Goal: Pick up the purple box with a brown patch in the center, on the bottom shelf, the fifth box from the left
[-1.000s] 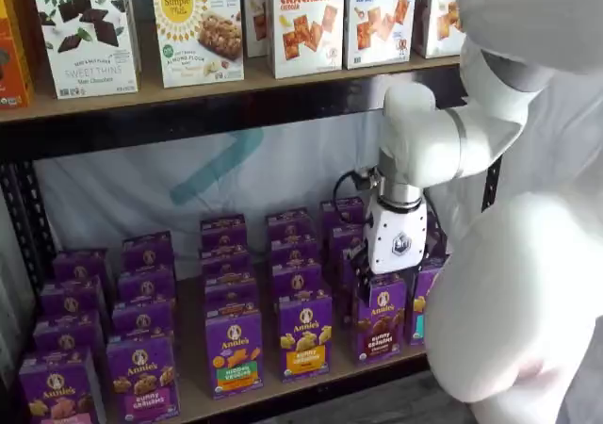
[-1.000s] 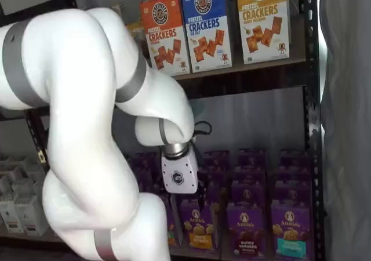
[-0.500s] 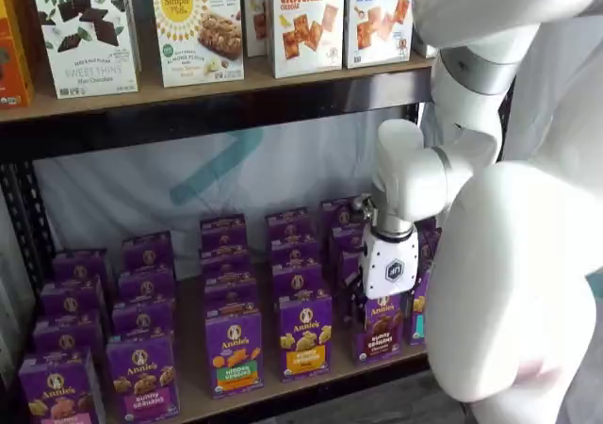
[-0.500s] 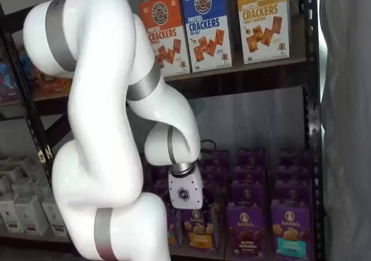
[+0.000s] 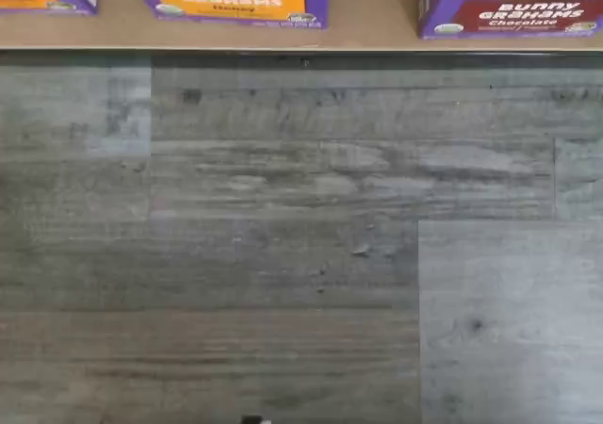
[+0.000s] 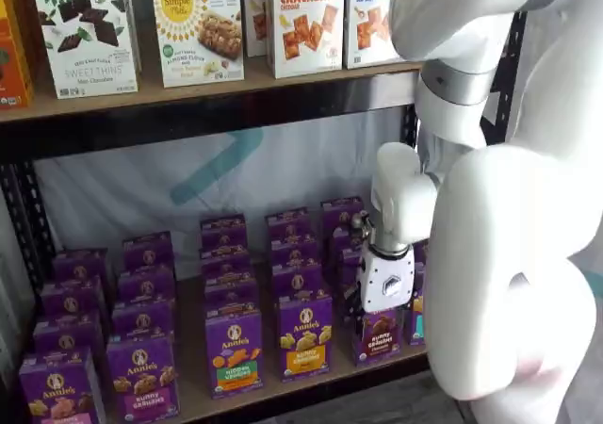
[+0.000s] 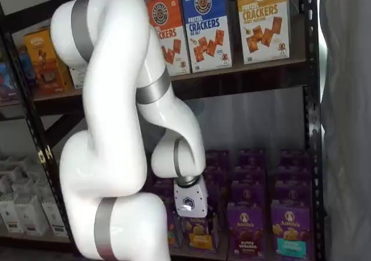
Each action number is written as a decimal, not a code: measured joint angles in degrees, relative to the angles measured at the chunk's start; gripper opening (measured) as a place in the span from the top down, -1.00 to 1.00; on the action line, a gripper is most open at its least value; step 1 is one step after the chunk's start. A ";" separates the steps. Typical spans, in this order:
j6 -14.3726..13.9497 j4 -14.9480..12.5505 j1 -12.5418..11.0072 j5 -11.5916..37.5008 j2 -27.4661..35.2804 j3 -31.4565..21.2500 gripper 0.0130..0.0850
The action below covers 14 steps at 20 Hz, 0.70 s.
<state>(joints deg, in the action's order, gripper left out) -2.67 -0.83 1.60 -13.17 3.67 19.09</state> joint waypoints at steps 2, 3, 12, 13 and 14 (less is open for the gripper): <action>1.35 0.85 -0.47 2.01 2.13 0.68 -1.00; 1.27 0.36 -0.89 2.76 3.13 1.09 -1.00; -5.37 -11.62 -6.04 8.12 10.38 5.14 -1.00; -3.63 -9.77 -5.98 8.14 11.14 5.72 -1.00; -2.03 -8.14 -5.91 8.06 11.80 6.28 -1.00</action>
<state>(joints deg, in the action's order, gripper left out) -4.70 -8.97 -4.32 -5.11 15.48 25.37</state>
